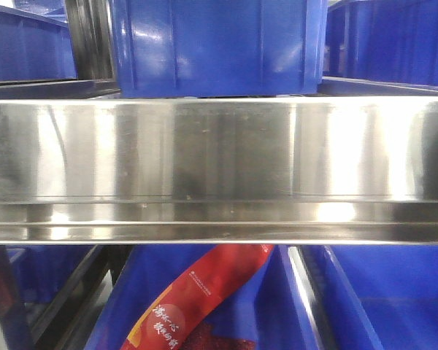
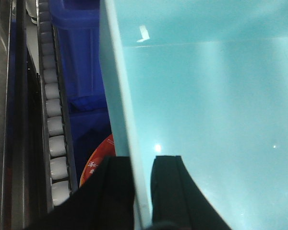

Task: Fetch blue bin and place on conveyor start
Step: 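Hold the teal bin in both grippers while backing away from the shelf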

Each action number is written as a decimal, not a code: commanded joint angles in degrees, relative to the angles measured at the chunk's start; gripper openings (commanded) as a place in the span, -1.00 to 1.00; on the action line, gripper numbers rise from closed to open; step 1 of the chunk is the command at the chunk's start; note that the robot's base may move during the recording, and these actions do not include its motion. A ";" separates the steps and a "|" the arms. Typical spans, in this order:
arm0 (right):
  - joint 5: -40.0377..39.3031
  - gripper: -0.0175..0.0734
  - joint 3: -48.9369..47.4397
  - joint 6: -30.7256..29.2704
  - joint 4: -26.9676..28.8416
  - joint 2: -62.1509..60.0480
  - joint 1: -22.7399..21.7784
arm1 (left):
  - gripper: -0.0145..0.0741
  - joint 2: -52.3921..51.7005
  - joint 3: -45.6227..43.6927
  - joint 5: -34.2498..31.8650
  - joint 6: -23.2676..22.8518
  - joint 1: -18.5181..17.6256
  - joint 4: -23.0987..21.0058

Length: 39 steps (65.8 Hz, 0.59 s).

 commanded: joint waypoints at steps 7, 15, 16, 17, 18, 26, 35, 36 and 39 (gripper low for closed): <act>-1.78 -0.95 -0.50 -1.41 -2.49 -0.34 -0.50 | -0.92 -0.25 -0.55 -1.46 0.69 0.13 1.01; -1.78 -0.95 -0.50 -1.41 -2.49 -0.34 -0.50 | -0.92 -0.14 -0.55 -3.53 0.69 0.13 1.01; -1.78 -0.95 -0.50 -1.41 -2.49 -0.34 -0.50 | -0.92 -0.14 -0.55 -3.82 0.69 0.13 1.01; -1.78 -0.95 -0.50 -1.41 -2.49 -0.34 -0.50 | -0.92 -0.14 -0.55 -4.14 0.69 0.13 1.01; -1.78 -0.95 -0.50 -1.41 -2.49 -0.34 -0.50 | -0.92 -0.14 -0.55 -4.49 0.69 0.13 1.01; -1.78 -0.95 -0.50 -1.41 -2.49 -0.34 -0.50 | -0.92 -0.14 -0.55 -8.06 0.69 0.13 1.01; -1.78 -0.95 -0.50 -1.41 -2.49 -0.34 -0.50 | -0.92 -0.14 -0.55 -12.68 0.69 0.13 1.01; -1.78 -0.95 -0.50 -1.41 -2.49 -0.34 -0.50 | -0.92 -0.14 -0.55 -13.16 0.69 0.13 1.01; -1.78 -0.95 -0.50 -1.41 -2.49 -0.34 -0.50 | -0.92 -0.14 -0.55 -14.64 0.69 0.13 1.01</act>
